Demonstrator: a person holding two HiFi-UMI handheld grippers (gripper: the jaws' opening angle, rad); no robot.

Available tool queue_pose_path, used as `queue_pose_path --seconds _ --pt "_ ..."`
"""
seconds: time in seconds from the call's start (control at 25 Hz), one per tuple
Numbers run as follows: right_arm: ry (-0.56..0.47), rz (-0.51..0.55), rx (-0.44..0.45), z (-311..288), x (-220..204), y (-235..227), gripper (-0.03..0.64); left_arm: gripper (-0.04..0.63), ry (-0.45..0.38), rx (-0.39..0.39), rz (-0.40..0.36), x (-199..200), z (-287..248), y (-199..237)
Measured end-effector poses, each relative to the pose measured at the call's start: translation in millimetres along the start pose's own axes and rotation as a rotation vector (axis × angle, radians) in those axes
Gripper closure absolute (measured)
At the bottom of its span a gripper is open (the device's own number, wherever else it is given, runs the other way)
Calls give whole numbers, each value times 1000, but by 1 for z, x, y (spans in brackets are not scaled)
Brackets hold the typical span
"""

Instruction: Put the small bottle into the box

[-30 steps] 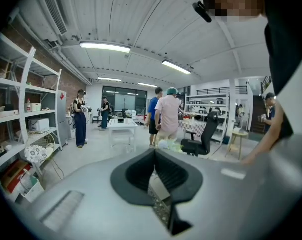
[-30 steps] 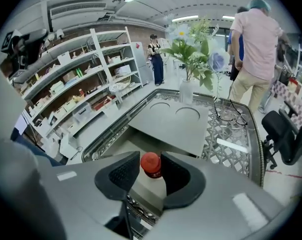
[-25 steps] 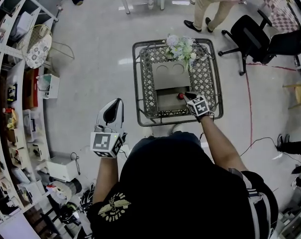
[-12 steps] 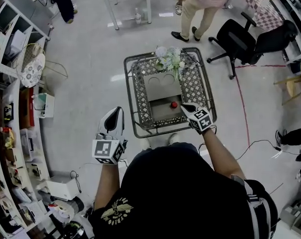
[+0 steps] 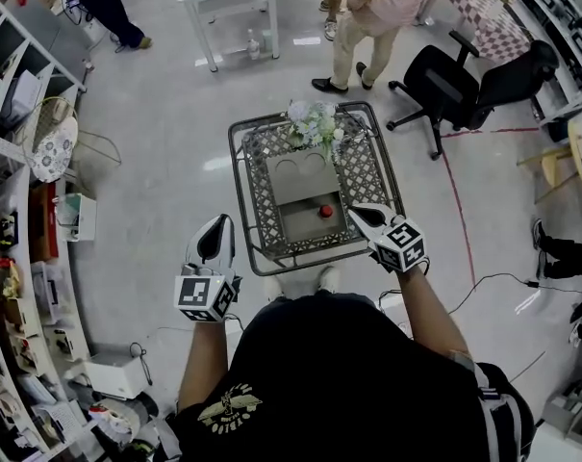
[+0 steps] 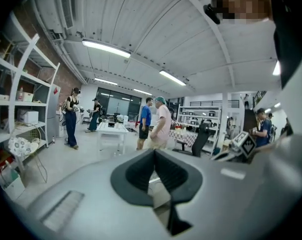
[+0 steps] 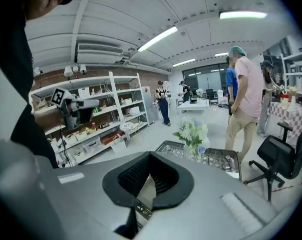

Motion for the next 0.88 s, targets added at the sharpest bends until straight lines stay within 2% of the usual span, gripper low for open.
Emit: queue_pose_path --seconds 0.08,0.16,0.36,0.68,0.88 --pt "-34 22 6 14 22 8 609 595 14 -8 -55 -1 -3 -5" --pt "-69 43 6 30 44 14 609 595 14 -22 -77 1 -6 -11" --pt "-126 83 -5 61 73 21 609 595 -3 -45 -82 9 -12 -27" --pt "-185 66 22 99 87 25 609 595 -36 -34 -62 15 -13 -53" --pt "-201 111 38 121 96 23 609 595 -35 -20 -67 14 -11 -69"
Point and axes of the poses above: the fingertips, and each gripper's own axes: z backward along the fingers, y to its left, x out of its top, the point moved 5 cm from there along z, backward along the fingers, and after that the axes turned 12 degrees about x, right-handed, at the moved point
